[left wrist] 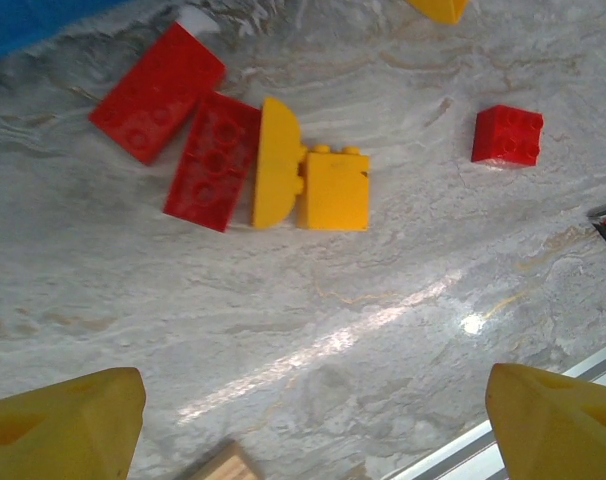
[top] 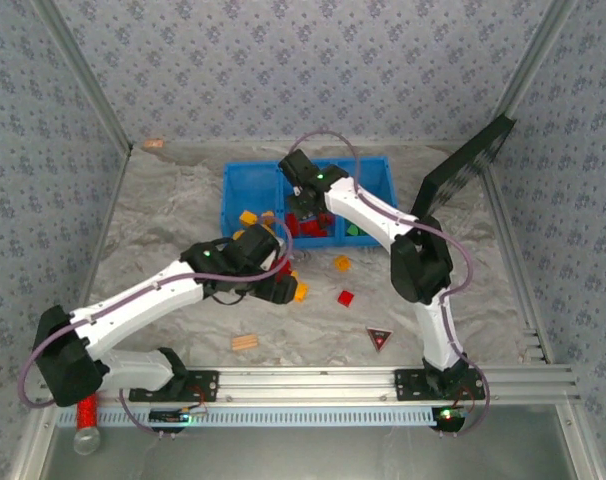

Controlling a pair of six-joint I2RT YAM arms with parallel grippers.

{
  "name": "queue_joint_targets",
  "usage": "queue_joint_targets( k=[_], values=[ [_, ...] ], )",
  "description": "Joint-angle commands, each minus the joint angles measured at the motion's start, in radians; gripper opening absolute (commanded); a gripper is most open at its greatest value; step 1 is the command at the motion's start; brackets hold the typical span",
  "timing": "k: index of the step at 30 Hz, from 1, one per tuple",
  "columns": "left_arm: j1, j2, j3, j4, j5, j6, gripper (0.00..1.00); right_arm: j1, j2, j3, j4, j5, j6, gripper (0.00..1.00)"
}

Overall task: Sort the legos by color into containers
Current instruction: Place the lego in the container.

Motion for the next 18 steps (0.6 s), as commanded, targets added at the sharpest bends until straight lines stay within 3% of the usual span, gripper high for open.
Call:
queue_joint_targets(
  k=[1, 8, 18],
  values=[
    [-0.039, 0.049, -0.007, 0.060, -0.014, -0.087, 0.88, -0.010, 0.047, 0.047, 0.008, 0.011, -0.043, 0.23],
    [-0.093, 0.186, 0.048, 0.079, 0.005, -0.105, 0.86, -0.017, 0.095, 0.028, 0.023, -0.004, -0.066, 0.31],
    [-0.196, 0.517, 0.378, 0.027, -0.043, 0.008, 0.86, -0.047, 0.125, 0.037, 0.020, -0.048, -0.088, 0.47]
  ],
)
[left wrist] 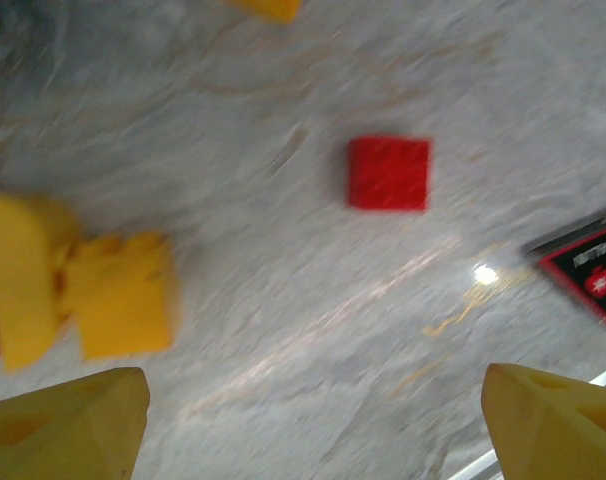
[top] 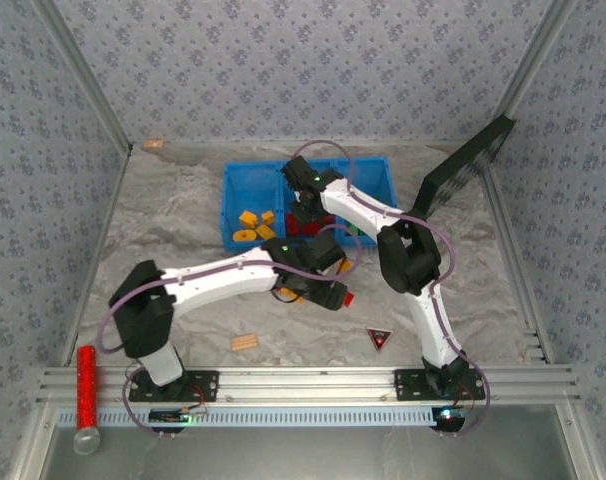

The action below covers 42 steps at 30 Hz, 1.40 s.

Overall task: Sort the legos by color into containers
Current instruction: Place the lego in the container, then pick up the lego from the middle-left of the table.

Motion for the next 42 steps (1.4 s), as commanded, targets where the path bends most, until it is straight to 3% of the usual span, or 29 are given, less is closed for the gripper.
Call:
queue_joint_targets(
  k=[1, 7, 20, 35, 42],
  values=[
    [-0.022, 0.098, 0.091, -0.032, -0.028, 0.045, 0.85, -0.014, 0.015, 0.018, -0.002, -0.028, -0.020, 0.49],
    [-0.039, 0.219, 0.177, -0.035, -0.048, 0.063, 0.85, -0.024, -0.037, -0.006, 0.024, -0.069, -0.025, 0.58],
    [-0.058, 0.396, 0.325, -0.093, -0.082, 0.084, 0.80, -0.088, -0.264, -0.092, 0.094, -0.194, -0.002, 0.64],
    [-0.058, 0.458, 0.327, -0.105, -0.070, 0.071, 0.71, -0.323, -0.639, -0.430, 0.146, -0.213, 0.108, 0.65],
    [-0.059, 0.491, 0.370, -0.093, -0.080, 0.083, 0.62, -0.379, -0.738, -0.578, 0.147, -0.225, 0.143, 0.65]
  ],
)
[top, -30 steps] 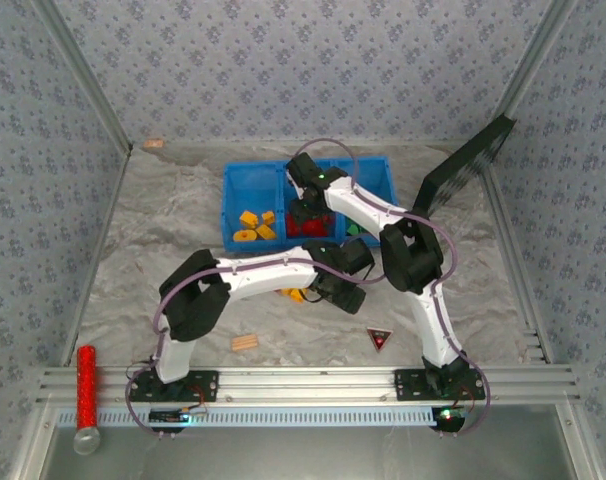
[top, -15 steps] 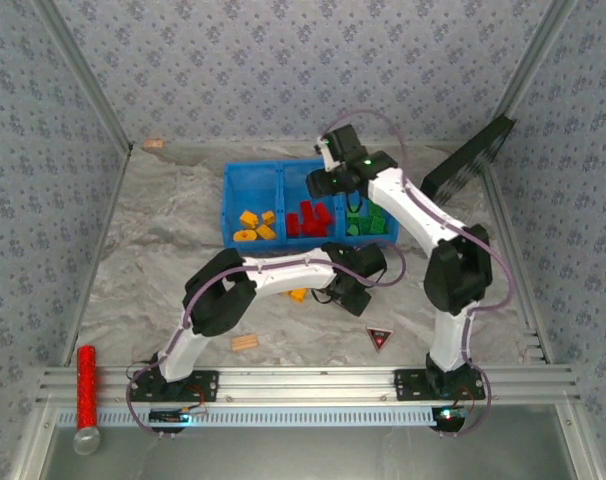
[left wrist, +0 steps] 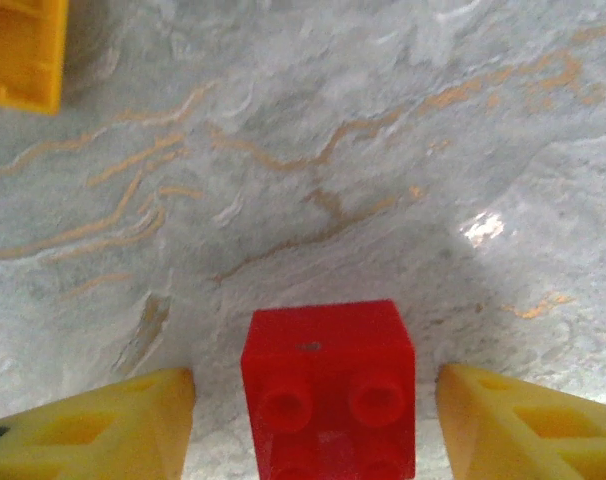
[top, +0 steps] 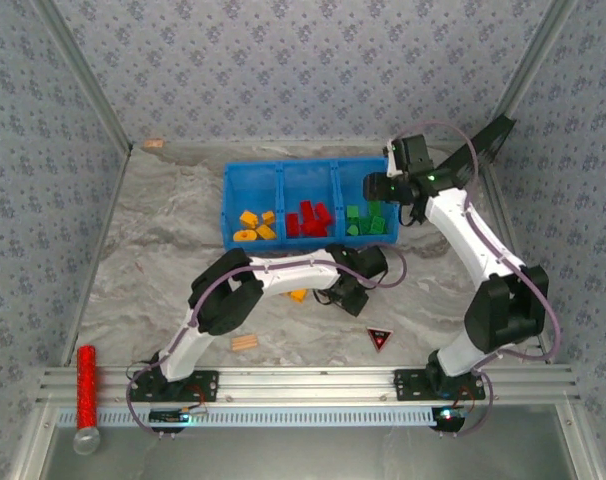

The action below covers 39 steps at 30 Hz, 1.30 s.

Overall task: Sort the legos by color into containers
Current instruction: Pick up the lego from the middle-left of the table, then place the lego in the container.

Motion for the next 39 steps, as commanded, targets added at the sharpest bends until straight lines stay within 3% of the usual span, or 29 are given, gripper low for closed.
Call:
queue_joint_targets(
  k=[1, 14, 20, 24, 32, 39],
  values=[
    [-0.009, 0.037, 0.047, -0.013, -0.015, 0.017, 0.60, -0.015, -0.051, -0.067, 0.004, -0.024, 0.037, 0.65],
    [-0.011, 0.028, 0.073, -0.137, -0.017, -0.016, 0.33, -0.121, -0.265, -0.276, -0.009, -0.045, 0.100, 0.65],
    [0.054, -0.082, 0.087, -0.197, 0.006, -0.023, 0.30, -0.151, -0.367, -0.396, -0.034, -0.061, 0.144, 0.66],
    [0.127, -0.138, 0.190, -0.262, -0.026, 0.027, 0.30, -0.151, -0.427, -0.503, -0.006, -0.156, 0.194, 0.66],
    [0.299, -0.078, 0.476, -0.278, -0.064, 0.138, 0.30, -0.023, -0.506, -0.649, 0.072, -0.233, 0.214, 0.67],
    [0.377, 0.138, 0.732, -0.281, -0.036, 0.177, 0.30, 0.169, -0.402, -0.589, 0.056, -0.085, 0.113, 0.69]
  ],
)
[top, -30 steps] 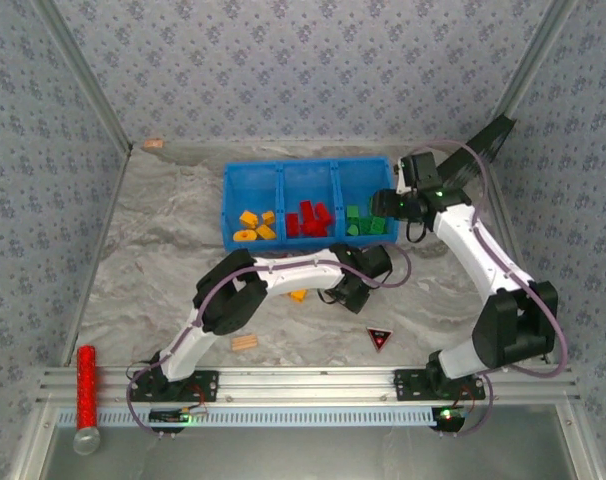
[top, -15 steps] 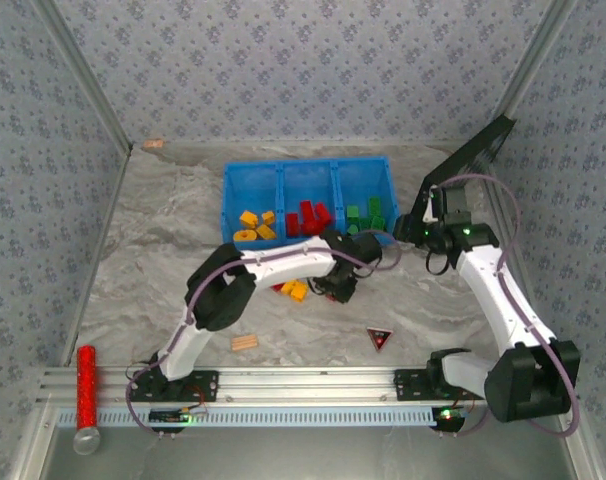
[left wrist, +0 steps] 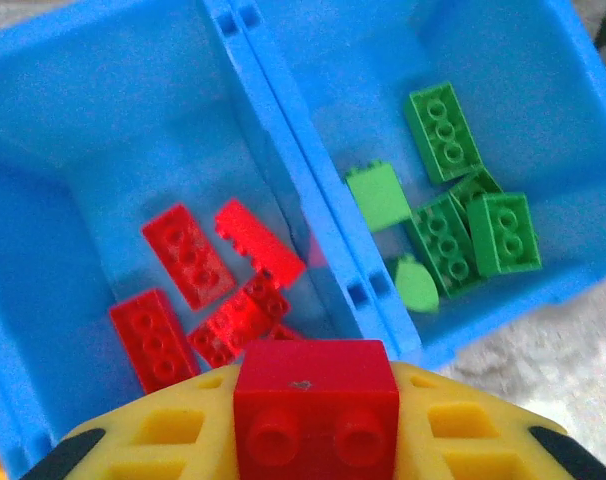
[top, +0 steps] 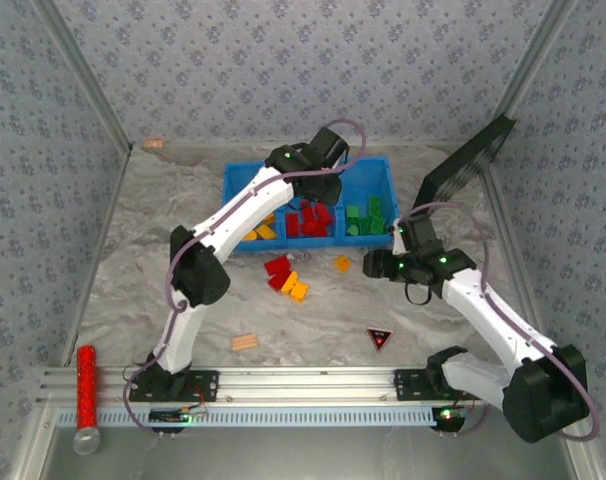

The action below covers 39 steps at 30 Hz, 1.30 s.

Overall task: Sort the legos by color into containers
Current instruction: Place the lego in the container.

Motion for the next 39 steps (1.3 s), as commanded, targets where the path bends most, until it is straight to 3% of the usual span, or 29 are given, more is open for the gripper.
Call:
queue_joint_targets(
  k=[1, 6, 17, 31, 34, 39],
  values=[
    [0.012, 0.135, 0.107, -0.056, 0.012, 0.046, 0.30, 0.071, 0.066, 0.052, 0.005, 0.082, -0.071, 0.69],
    [0.048, 0.241, 0.203, -0.099, 0.061, 0.029, 0.30, 0.135, 0.184, 0.121, 0.001, 0.127, -0.148, 0.70],
    [0.099, 0.238, 0.077, -0.040, 0.125, 0.011, 0.31, 0.200, 0.381, 0.224, 0.040, 0.158, -0.332, 0.73],
    [0.130, 0.211, -0.063, 0.034, 0.149, 0.010, 0.31, 0.245, 0.547, 0.269, 0.094, 0.202, -0.400, 0.74],
    [0.134, 0.208, -0.076, 0.038, 0.151, 0.002, 0.34, 0.246, 0.573, 0.280, 0.099, 0.216, -0.406, 0.73],
    [0.137, 0.191, -0.101, 0.051, 0.154, -0.007, 0.49, 0.249, 0.615, 0.289, 0.120, 0.244, -0.422, 0.66]
  ],
)
